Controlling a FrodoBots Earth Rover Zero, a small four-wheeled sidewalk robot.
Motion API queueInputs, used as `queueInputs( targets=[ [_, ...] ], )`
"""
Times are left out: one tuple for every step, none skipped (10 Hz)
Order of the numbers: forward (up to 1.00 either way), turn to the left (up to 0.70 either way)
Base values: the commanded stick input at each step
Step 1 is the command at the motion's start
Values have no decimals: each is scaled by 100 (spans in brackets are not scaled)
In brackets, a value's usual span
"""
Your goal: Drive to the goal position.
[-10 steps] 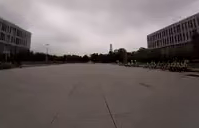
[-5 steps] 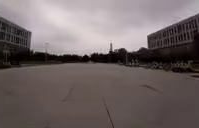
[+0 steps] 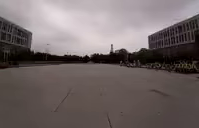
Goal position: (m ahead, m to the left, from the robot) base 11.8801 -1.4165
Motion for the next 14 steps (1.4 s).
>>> queueInputs(
  targets=[
    [70, 0],
    [70, 0],
    [70, 0],
    [70, 0],
    [70, 0],
    [70, 0],
    [70, 0],
    [70, 0],
    [70, 15],
    [70, 35],
    [70, 35],
    [70, 35],
    [70, 10],
    [70, 1]
  ],
)
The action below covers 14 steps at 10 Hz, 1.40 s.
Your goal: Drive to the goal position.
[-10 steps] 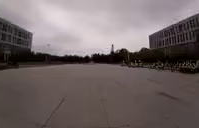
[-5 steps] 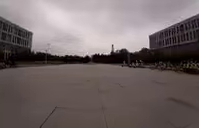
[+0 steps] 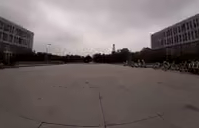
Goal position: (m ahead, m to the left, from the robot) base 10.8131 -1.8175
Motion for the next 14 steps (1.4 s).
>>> queueInputs(
  targets=[
    [70, 0],
    [70, 0],
    [70, 0],
    [70, 0],
    [70, 0],
    [70, 0],
    [70, 0],
    [70, 0],
    [70, 0],
    [70, 0],
    [70, -32],
    [70, -35],
    [70, -35],
    [70, -35]
  ],
)
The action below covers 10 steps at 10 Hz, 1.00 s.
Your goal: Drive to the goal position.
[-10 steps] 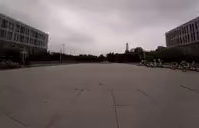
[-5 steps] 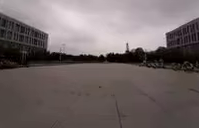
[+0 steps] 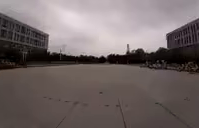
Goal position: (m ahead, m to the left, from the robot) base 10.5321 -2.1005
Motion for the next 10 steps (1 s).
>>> queueInputs(
  targets=[
    [70, -35],
    [70, -21],
    [70, -1],
    [70, 0],
    [70, 0],
    [70, 0],
    [70, 0],
    [70, 0],
    [70, 0],
    [70, 0]
  ],
)
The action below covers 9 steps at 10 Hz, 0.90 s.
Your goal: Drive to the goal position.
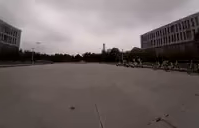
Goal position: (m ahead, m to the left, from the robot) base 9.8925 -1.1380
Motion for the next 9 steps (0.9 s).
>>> queueInputs(
  targets=[
    [70, 0],
    [70, 0],
    [70, 0],
    [70, 0],
    [70, 0],
    [70, 0],
    [70, 0],
    [70, 0],
    [70, 0]
  ],
)
